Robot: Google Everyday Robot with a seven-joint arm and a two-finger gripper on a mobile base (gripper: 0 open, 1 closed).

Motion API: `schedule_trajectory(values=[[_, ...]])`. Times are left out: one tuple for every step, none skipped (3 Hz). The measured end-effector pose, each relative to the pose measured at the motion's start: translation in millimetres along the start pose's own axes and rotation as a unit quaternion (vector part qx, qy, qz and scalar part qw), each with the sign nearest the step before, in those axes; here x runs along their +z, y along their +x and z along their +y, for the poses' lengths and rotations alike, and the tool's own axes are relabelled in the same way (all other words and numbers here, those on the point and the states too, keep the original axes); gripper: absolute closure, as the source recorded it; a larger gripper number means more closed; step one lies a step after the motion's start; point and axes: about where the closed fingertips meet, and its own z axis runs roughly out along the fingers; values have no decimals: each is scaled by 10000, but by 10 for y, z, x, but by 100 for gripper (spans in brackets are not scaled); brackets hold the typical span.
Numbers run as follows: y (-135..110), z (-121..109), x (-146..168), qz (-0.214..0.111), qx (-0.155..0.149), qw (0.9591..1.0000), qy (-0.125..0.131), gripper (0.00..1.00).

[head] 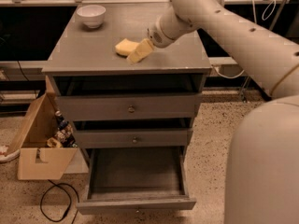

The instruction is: Place sponge into bottom drawer

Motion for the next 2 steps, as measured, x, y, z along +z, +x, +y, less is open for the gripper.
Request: schedule_trajectory(values=[[-99,-12,266,97,28,9999,34,0],[-131,-12,429,135,100,9999,-30,0]])
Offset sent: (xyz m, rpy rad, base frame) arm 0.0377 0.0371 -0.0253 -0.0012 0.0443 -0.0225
